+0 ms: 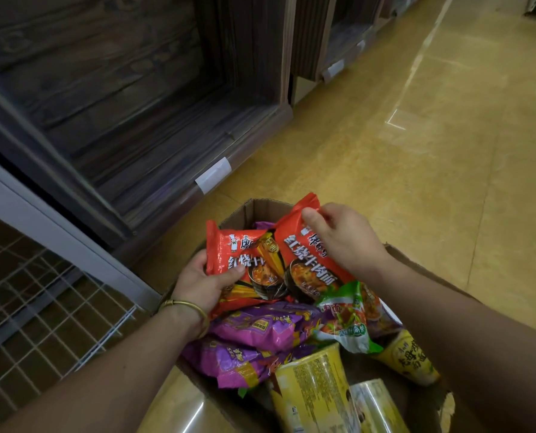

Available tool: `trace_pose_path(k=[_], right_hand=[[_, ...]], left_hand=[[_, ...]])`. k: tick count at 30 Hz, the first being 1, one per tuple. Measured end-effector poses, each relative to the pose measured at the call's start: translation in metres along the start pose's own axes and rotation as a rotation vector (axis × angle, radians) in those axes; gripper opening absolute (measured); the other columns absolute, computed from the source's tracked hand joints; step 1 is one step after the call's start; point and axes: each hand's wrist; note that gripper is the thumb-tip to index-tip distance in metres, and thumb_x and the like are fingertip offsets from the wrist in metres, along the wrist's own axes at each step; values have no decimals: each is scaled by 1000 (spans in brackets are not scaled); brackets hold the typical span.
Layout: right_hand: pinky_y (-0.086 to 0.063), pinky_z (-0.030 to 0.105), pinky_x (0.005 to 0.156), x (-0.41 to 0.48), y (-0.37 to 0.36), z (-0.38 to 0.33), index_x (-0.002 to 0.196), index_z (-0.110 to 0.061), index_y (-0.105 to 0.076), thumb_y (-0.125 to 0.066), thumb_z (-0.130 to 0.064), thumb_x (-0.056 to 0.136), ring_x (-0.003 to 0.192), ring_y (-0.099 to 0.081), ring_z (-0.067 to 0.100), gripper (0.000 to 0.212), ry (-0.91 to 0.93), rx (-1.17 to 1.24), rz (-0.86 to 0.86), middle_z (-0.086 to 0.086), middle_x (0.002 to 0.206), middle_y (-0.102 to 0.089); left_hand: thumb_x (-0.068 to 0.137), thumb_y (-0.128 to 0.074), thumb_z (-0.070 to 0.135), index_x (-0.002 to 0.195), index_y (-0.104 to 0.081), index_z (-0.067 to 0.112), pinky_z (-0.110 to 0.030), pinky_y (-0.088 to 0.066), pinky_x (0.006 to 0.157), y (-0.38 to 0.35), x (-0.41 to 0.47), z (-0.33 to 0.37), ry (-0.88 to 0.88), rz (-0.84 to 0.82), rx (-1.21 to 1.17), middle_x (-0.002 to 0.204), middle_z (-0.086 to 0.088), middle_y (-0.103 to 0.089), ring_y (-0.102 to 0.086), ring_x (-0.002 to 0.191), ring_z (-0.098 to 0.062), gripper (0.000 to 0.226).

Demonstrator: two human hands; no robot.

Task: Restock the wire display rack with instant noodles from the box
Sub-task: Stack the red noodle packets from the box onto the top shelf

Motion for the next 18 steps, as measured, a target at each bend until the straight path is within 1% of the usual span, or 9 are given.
trace_pose_path(k=[2, 4, 6, 8, 11, 12, 14, 16, 18], right_hand=[[-56, 42, 88, -2, -1, 10, 130, -28, -49, -38, -83, 84, 98, -66, 20, 73, -33, -77, -81, 2, 110, -67], [-53, 43, 95, -5, 4, 18, 150, -43, -20, -59, -84, 70, 107, -63, 22, 98, -70, -151, -203, -1, 123, -56], [-53, 36, 91, -10, 14, 23, 152, -47, 10, -83, -55, 69, 106, -61, 21, 125, -124, -218, -358, -3, 123, -48], [-53, 30, 83, -13, 21, 32, 151, -48, 16, -89, -23, 70, 102, -62, 17, 135, -125, -167, -414, -4, 122, -54], [-56, 31, 84, -17, 24, 42, 156, -39, -7, -90, -9, 65, 101, -65, 15, 128, -134, -39, -344, -7, 123, -59], [-57, 34, 86, -17, 24, 45, 154, -31, -25, -92, -10, 62, 98, -68, 15, 115, -156, -5, -321, -8, 120, -64], [-60, 36, 81, -19, 25, 50, 127, -20, -57, -93, -13, 61, 85, -73, 14, 76, -224, 93, -303, -5, 101, -74], [-61, 32, 73, -24, 22, 53, 110, -22, -64, -92, -13, 63, 77, -75, 12, 55, -238, 198, -285, -4, 92, -77], [-61, 31, 75, -27, 18, 56, 116, -27, -63, -90, -11, 67, 81, -75, 10, 58, -212, 261, -257, -5, 97, -76]], left_hand=[[72, -85, 8, 100, -64, 23, -43, -60, 77, 0, 0, 0, 1, -10, 5, 94, -7, -76, -73, 86, -28, 38], [72, -84, 8, 99, -64, 23, -46, -60, 80, 1, 0, 0, -1, -17, 8, 96, -8, -76, -73, 87, -29, 37], [73, -84, 7, 99, -64, 23, -45, -60, 80, 1, 0, -1, -6, -19, 13, 96, -8, -76, -73, 87, -29, 36], [73, -84, 8, 99, -64, 23, -46, -60, 81, 1, 0, -1, -5, -26, 11, 97, -8, -76, -73, 87, -29, 36], [73, -84, 9, 99, -64, 24, -47, -59, 81, 1, 1, -3, 1, -27, 6, 96, -7, -76, -73, 87, -29, 36], [73, -84, 8, 98, -64, 24, -47, -59, 80, 2, 1, -4, 0, -26, 0, 95, -7, -76, -73, 86, -29, 36], [73, -83, 7, 101, -65, 23, -47, -60, 79, 3, 1, -4, 3, -31, -10, 93, -7, -76, -74, 85, -30, 37], [73, -82, 6, 107, -65, 20, -47, -60, 78, 4, 2, -6, 5, -40, -24, 92, -8, -77, -74, 84, -31, 40], [74, -82, 7, 108, -64, 22, -49, -59, 80, 5, 3, -7, 12, -62, -33, 94, -8, -77, -74, 85, -30, 41]])
Point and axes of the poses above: each hand's wrist, its own x-axis towards the middle knuckle, its own y-axis out of the back of the hand, z = x × y
